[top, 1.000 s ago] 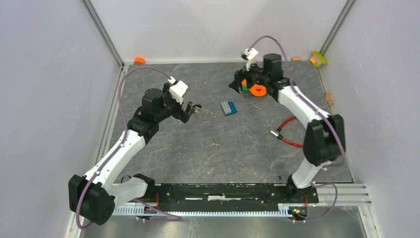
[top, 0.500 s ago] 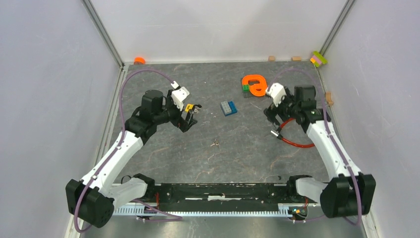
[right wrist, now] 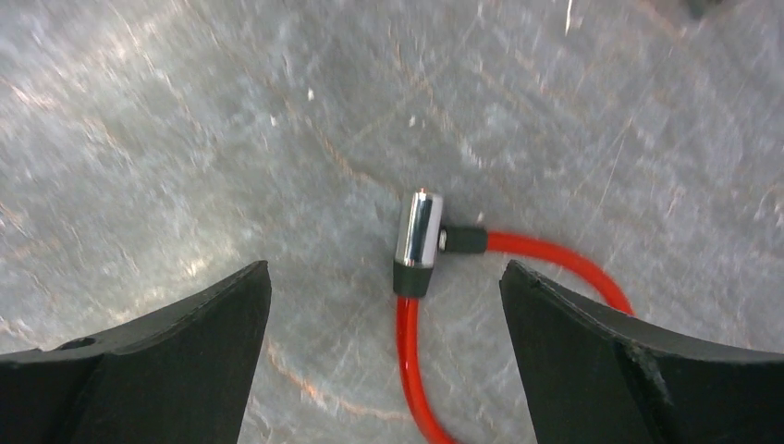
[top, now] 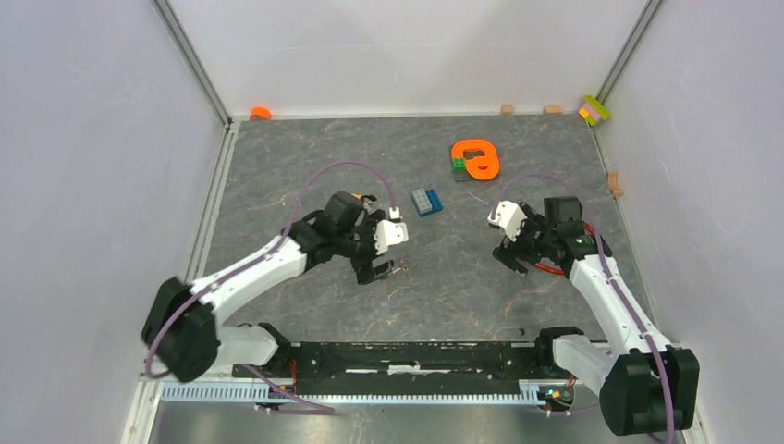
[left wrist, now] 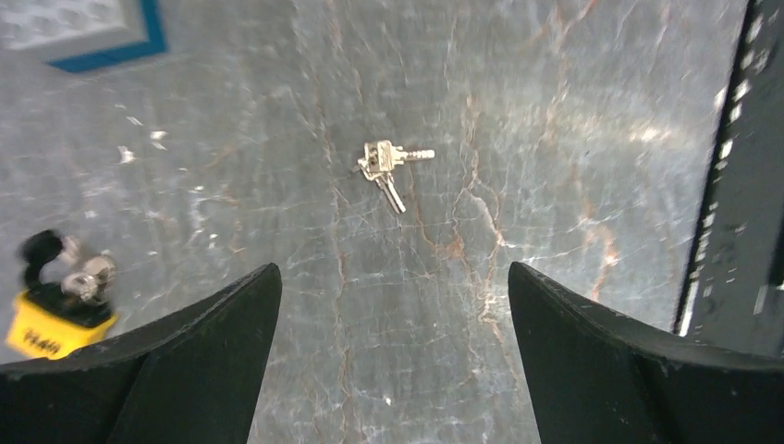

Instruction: Unlock with the key

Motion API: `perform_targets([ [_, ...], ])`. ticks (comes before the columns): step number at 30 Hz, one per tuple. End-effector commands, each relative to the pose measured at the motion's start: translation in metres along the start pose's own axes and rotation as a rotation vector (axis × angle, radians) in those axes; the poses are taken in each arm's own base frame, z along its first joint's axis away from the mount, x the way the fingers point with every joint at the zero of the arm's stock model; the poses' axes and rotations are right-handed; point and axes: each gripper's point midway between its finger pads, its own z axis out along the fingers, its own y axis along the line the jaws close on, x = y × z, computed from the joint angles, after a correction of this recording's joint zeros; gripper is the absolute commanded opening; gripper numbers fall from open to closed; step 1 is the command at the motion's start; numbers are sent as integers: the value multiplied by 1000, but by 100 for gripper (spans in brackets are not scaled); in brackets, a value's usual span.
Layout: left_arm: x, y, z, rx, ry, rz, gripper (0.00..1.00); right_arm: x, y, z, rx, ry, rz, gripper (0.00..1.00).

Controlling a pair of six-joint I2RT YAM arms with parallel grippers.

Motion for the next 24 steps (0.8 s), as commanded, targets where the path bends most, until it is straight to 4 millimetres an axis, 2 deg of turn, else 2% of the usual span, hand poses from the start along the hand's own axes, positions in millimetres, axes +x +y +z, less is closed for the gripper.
perform_targets([
  [1, 7, 8, 28, 89, 53, 154, 98, -43, 2, 8, -42, -222, -5, 98],
  [7, 5, 27, 52, 100, 85, 188, 99, -33, 2, 15, 13, -233, 20, 98],
  [10, 6, 61, 57, -30, 121, 124, 95, -34, -3, 13, 41, -230, 26, 98],
  [13, 11, 102, 48, -172, 130, 78, 93, -36, -2, 11, 49, -246, 26, 98],
  [15, 19, 128, 37, -237, 154, 60, 93, -36, -2, 10, 51, -248, 24, 98],
  [19, 45, 167, 17, -281, 222, 33, 89, -32, 4, 11, 32, -239, 21, 98],
  [24, 88, 190, 12, -256, 346, 63, 81, -25, 7, 14, 23, -212, 14, 98],
])
